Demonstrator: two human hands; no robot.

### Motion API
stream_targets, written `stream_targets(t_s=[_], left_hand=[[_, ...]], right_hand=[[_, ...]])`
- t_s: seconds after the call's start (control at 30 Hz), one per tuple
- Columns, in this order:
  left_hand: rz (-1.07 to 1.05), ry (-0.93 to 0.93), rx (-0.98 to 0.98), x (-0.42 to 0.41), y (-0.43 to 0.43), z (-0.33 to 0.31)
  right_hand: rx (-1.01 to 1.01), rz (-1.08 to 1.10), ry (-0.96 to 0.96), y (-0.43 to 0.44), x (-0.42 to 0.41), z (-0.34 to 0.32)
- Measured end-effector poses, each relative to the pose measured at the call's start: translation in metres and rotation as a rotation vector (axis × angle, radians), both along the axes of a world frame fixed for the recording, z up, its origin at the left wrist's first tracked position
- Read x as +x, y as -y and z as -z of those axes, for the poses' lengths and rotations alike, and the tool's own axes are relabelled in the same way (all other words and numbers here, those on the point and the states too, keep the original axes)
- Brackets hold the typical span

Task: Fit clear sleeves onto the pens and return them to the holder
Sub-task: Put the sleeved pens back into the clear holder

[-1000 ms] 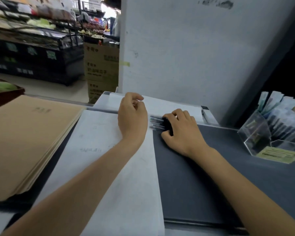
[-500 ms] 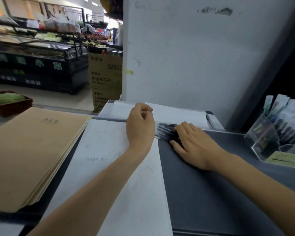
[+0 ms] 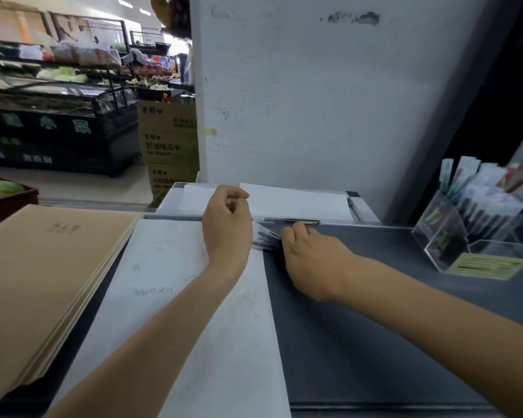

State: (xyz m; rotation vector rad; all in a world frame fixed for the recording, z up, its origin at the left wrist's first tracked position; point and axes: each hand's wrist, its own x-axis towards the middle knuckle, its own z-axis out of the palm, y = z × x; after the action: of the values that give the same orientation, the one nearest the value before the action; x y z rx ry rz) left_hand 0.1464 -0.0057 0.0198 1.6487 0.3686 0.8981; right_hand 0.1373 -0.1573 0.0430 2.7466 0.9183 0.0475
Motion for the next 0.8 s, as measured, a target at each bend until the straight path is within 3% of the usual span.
stream_targets(t_s=[0.3,0.53,0.67,0.8], left_hand=[[0.006,0.0,0.013,-0.003,0.002,0.0],[0.015,-0.002,0.001,-0.005,0.001,-0.001],[0.03,0.025,-0.028,-0.007,0.003,-0.003],[0.203,0.053,-0.102,-0.012,0.012,-0.009]], right_hand=[[-0.031,0.123,-0.008,-0.023,-0.004,-0.003],[0.066,0.187,-0.056,-0.021,-0.005,0.002],[0.353,0.202,-0.003,-0.006,-0.001,0.005],[1.047,0.15,-0.181,0.003,0.0,0.021]])
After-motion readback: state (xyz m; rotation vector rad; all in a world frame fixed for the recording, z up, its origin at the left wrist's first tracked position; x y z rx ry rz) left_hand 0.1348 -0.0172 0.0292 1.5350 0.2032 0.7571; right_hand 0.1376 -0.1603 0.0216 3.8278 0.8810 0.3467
